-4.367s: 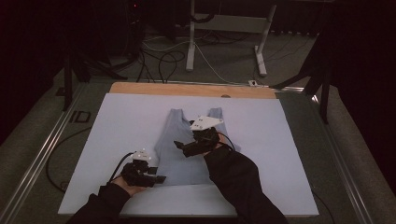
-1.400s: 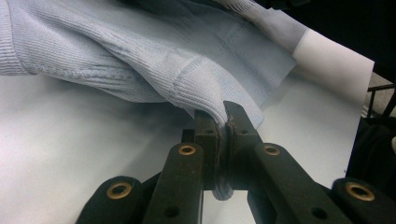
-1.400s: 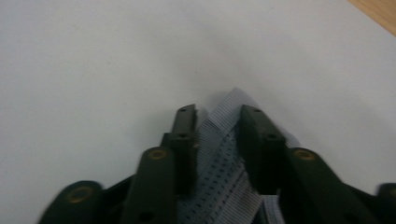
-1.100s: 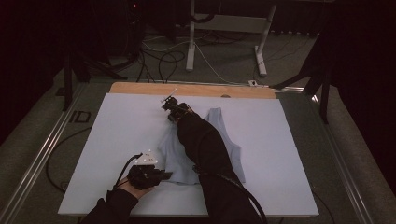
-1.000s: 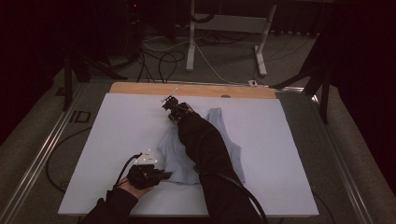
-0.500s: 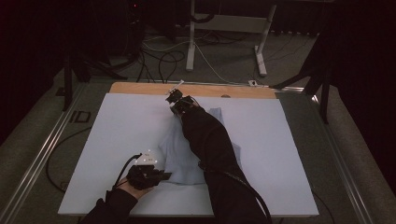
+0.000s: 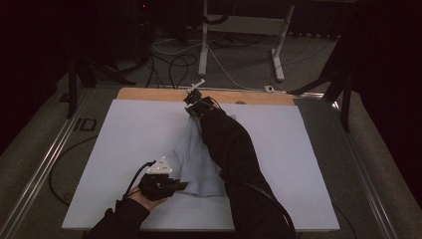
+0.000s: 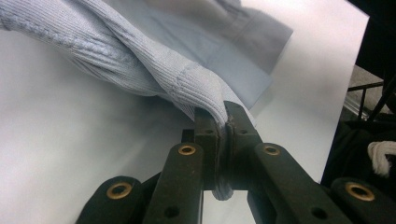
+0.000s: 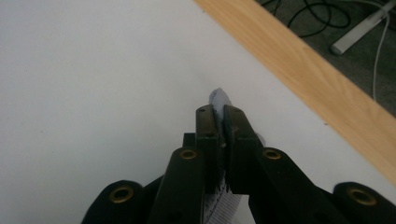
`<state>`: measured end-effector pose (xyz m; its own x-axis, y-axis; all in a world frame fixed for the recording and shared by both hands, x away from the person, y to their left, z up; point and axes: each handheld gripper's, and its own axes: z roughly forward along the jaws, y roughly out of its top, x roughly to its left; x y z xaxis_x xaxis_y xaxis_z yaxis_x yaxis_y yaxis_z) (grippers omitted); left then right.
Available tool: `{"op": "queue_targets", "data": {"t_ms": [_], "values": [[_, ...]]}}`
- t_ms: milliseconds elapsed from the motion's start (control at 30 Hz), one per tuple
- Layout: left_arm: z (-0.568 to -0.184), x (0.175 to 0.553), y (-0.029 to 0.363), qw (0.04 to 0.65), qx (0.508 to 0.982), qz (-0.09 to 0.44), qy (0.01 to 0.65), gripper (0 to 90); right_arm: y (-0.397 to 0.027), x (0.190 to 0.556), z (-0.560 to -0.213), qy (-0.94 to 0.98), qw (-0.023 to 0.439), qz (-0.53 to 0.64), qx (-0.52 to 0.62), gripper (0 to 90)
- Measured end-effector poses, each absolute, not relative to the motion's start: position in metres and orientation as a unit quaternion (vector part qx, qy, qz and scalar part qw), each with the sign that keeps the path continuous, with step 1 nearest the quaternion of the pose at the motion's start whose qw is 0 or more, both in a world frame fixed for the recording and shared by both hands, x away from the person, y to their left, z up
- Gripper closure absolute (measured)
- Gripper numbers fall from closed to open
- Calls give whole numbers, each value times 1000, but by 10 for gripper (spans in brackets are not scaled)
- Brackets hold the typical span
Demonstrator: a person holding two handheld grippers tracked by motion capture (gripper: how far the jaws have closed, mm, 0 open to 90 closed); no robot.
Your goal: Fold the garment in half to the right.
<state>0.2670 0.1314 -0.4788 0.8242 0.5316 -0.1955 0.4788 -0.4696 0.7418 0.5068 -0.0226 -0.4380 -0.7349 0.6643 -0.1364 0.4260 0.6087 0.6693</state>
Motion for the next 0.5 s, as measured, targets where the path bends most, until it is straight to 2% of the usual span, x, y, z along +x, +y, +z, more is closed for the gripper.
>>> {"op": "queue_targets", "data": {"t_ms": [500], "values": [[-461, 271, 98, 419, 869, 33, 262, 867, -61, 499, -419, 862, 194, 341, 322, 861]]}}
